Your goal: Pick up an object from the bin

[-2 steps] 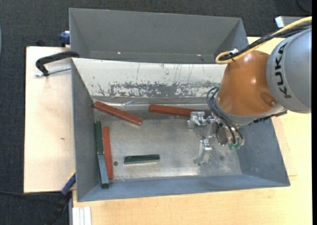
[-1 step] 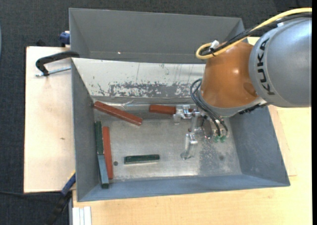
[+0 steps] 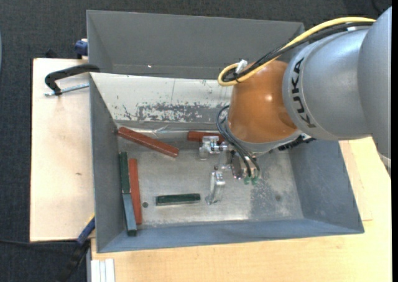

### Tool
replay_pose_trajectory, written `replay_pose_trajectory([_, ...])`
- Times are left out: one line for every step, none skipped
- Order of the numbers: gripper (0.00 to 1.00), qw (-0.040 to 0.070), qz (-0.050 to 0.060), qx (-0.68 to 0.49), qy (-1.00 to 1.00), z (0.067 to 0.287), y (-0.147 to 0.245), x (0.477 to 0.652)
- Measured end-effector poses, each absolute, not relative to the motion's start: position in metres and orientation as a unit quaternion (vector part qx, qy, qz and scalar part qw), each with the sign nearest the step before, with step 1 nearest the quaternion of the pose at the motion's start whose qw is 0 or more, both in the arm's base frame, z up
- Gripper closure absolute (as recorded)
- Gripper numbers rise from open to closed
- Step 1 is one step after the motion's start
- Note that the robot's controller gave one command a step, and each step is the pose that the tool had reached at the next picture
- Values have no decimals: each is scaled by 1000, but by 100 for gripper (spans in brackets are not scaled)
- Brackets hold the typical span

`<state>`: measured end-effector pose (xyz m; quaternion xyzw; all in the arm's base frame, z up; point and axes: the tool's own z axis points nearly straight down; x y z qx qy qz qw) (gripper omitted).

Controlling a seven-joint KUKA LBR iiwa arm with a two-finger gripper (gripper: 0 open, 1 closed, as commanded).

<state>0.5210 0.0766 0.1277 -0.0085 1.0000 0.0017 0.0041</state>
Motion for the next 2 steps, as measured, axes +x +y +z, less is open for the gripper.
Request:
replay_pose_trajectory([0,1,1,2,1000,117,84,519])
replay_pose_trajectory([0,-2,1,-27,1000,115,103,532])
